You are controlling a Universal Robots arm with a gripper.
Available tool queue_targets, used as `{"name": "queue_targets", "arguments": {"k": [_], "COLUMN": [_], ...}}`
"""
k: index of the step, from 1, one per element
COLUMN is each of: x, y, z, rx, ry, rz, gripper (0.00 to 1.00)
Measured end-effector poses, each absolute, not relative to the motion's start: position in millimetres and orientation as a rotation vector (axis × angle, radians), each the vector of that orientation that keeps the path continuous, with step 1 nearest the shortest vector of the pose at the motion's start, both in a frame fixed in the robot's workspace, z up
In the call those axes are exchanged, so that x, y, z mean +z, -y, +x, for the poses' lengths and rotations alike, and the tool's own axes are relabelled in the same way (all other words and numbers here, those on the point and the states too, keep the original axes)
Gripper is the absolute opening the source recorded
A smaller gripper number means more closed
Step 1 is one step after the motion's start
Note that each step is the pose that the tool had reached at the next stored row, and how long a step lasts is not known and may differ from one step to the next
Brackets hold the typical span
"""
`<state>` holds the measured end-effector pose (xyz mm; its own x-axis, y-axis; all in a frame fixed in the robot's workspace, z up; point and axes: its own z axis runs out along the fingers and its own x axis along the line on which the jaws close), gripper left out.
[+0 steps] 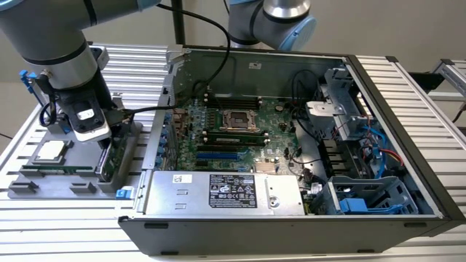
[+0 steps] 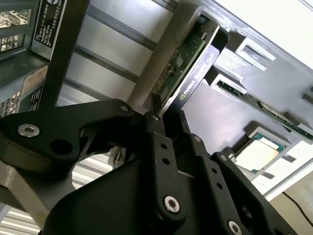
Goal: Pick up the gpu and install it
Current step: 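Pick up the gpu and move the gpu toward the slot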
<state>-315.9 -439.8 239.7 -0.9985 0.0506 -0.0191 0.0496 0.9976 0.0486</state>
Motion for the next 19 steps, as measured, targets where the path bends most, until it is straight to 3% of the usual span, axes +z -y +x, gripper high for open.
{"name": "queue_targets", "arguments": {"k": [19], "x": [239.1], "y": [439.9], "z": [-315.9], "rx": [0.075], "ry": [-3.119], "rz": [0.078], "gripper": [0.0]}}
